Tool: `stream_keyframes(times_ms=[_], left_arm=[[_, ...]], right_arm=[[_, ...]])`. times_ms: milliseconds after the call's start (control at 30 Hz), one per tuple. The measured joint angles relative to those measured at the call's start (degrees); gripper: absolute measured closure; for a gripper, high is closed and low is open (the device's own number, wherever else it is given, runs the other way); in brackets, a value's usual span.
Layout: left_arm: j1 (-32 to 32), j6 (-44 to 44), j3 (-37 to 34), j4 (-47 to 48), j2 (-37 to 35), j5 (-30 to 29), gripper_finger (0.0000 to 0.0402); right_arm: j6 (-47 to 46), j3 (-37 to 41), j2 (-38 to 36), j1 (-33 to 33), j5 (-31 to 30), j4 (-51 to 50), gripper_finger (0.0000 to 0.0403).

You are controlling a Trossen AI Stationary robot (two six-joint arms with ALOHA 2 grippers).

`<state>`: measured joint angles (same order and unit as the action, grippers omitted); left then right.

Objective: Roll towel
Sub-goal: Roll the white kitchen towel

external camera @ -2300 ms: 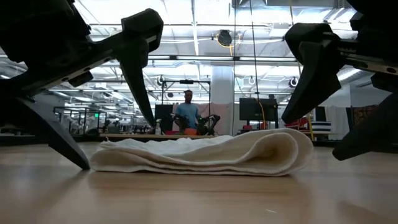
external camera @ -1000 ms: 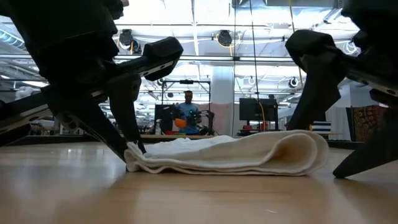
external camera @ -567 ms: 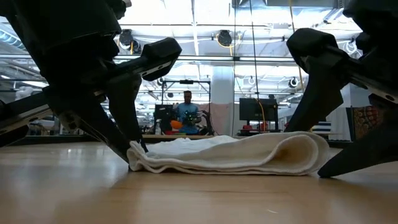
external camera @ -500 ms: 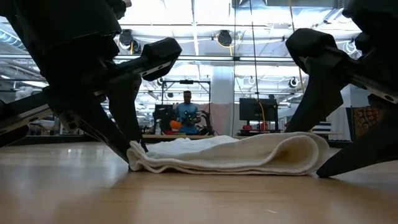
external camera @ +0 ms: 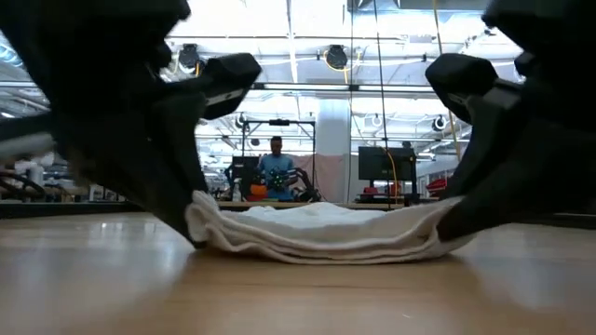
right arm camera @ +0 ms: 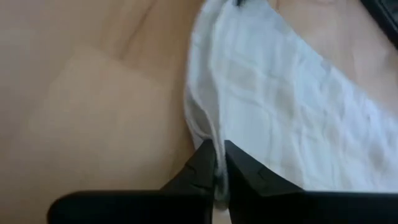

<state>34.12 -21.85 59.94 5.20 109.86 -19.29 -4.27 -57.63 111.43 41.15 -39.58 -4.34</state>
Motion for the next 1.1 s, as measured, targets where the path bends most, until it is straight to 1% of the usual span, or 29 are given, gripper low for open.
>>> stream_keyframes(times_ms=[167, 267, 367, 467, 567, 733, 867, 967, 1033, 1100], left_arm=[[2.0, 7.5, 0.0, -3.4, -0.1, -1.2, 0.0398], [3.3, 11.2, 0.0, -2.8, -0.1, -4.6, 0.0398], [4.8, 15.1, 0.0, 0.1, -0.1, -8.0, 0.0398], [6.7, 18.2, 0.0, 1.6, -0.5, -11.4, 0.0398], [8.4, 21.2, 0.0, 1.4, -1.8, -13.1, 0.0398], [10.4, 26.0, 0.0, 1.4, -4.1, -16.2, 0.0398], [10.2, 28.0, -0.1, 1.4, -4.4, -16.5, 0.0398], [9.3, 31.2, -1.6, 1.4, -4.4, -15.9, 0.0398], [8.9, 33.9, -2.9, 1.8, -4.4, -15.7, 0.0398], [9.0, 36.2, -3.8, 1.1, -4.5, -15.7, 0.0398]], right_arm=[[-7.1, -2.2, -0.3, 0.7, 0.4, -0.1, 0.0397], [-9.4, -3.6, -0.3, 1.2, 0.6, -0.5, 0.0398], [-11.5, -4.9, -0.4, 1.5, 0.9, -0.5, 0.0397], [-13.4, -5.9, -0.4, 1.7, 3.8, -0.5, 0.0399], [-17.7, -6.2, -0.4, 1.7, 5.4, -0.5, 0.0399], [-23.1, -6.2, -0.5, 1.7, 5.4, -0.1, 0.0399], [-27.7, -6.2, -0.5, 1.0, 5.4, -0.1, 0.0399], [-31.6, -6.2, -0.6, -0.1, 5.6, -0.5, 0.0399], [-33.0, -6.2, -1.1, -0.9, 7.3, -0.8, 0.0399], [-34.6, -6.2, -1.8, -1.8, 10.8, -0.6, 0.0399]])
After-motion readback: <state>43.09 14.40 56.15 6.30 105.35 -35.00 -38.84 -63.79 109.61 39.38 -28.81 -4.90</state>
